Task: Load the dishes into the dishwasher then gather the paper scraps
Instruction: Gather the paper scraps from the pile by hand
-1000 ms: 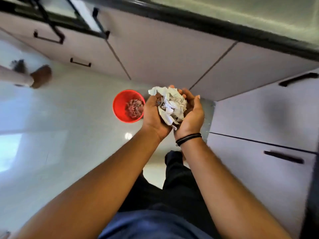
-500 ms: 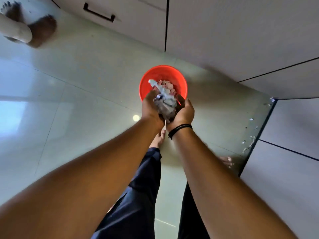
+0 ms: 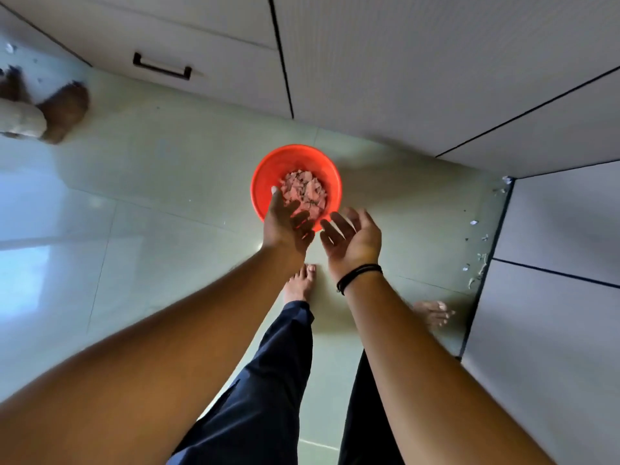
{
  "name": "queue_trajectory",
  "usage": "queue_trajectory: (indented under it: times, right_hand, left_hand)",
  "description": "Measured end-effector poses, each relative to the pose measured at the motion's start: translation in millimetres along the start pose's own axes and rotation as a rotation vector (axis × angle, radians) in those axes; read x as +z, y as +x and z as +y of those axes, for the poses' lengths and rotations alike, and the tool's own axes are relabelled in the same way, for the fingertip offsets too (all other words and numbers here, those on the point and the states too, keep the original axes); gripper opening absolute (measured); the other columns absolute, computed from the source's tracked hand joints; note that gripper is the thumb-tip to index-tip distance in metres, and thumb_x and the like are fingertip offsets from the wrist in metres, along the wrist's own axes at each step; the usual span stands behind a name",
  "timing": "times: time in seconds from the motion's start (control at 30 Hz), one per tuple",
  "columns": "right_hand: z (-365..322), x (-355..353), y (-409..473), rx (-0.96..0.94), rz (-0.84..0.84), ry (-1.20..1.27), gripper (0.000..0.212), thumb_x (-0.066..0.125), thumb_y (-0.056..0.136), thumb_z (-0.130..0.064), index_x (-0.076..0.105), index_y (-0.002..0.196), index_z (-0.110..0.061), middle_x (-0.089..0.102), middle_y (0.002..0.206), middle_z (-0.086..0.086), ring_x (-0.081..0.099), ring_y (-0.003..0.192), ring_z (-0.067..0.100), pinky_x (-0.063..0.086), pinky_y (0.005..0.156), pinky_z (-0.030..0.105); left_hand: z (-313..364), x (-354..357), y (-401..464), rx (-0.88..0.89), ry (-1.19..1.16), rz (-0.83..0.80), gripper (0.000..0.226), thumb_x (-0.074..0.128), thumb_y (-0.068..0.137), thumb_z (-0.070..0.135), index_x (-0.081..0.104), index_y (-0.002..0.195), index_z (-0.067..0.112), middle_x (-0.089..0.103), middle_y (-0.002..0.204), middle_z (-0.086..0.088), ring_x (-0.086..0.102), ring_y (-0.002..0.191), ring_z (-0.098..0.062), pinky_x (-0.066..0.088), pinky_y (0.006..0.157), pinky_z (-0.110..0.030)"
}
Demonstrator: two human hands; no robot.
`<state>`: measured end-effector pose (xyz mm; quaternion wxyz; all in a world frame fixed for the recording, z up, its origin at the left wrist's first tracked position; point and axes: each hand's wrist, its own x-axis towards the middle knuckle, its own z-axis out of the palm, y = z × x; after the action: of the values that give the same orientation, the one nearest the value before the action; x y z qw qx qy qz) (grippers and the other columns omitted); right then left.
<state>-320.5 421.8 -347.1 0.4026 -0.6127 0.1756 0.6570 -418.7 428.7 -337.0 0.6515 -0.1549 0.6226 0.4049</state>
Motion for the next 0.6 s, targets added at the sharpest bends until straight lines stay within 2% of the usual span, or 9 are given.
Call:
queue_trajectory:
  times: [0.17,0.3,0.43,0.5,0.6]
  right_hand:
    - [-57,-18,-81,-0.098,0.008,0.034,0.032,0.046,0.104,-0.035,0.062,0.099,-0.008,0.068,0.089,0.012,0.064,0.087,0.027,0.051,0.088,0.039]
    - [-112,-43,-152,-0.202,0.061,-0.022,0.031,0.048,0.104,-0.031,0.065,0.102,-0.005,0.071,0.082,0.009,0.067,0.076,0.022,0.053,0.079,0.033]
    - [-178,-78,-221,-0.375,0.083,-0.06,0.028,0.051,0.102,-0.022,0.069,0.102,-0.001,0.072,0.086,0.014,0.065,0.075,0.021,0.053,0.074,0.031]
    - [-213,-93,-254,-0.476,0.091,-0.06,0.022,0.054,0.099,-0.016,0.07,0.095,-0.002,0.072,0.085,0.014,0.066,0.076,0.022,0.055,0.07,0.028]
    - [-269,-117,-301,-0.645,0.07,-0.068,0.017,0.06,0.095,-0.011,0.068,0.087,0.002,0.071,0.082,0.017,0.066,0.074,0.023,0.057,0.074,0.037]
  left_hand:
    - [-17,37,-75,-0.063,0.011,-0.105,0.066,0.046,0.1,0.058,0.058,0.135,0.003,0.064,0.13,-0.021,0.061,0.123,-0.034,0.045,0.111,-0.046]
    - [-32,79,-144,-0.067,0.109,-0.198,0.062,0.046,0.1,0.058,0.064,0.122,0.004,0.072,0.116,-0.019,0.067,0.115,-0.031,0.051,0.103,-0.041]
    - [-55,143,-216,-0.061,0.246,-0.322,0.061,0.05,0.099,0.056,0.064,0.124,0.001,0.069,0.123,-0.021,0.068,0.114,-0.031,0.052,0.101,-0.041]
    - [-71,180,-249,-0.065,0.297,-0.401,0.06,0.051,0.099,0.053,0.064,0.122,-0.001,0.068,0.124,-0.023,0.068,0.112,-0.031,0.051,0.103,-0.042]
    - [-102,244,-304,-0.083,0.388,-0.545,0.051,0.051,0.1,0.048,0.065,0.115,0.002,0.066,0.116,-0.019,0.063,0.108,-0.03,0.05,0.103,-0.04]
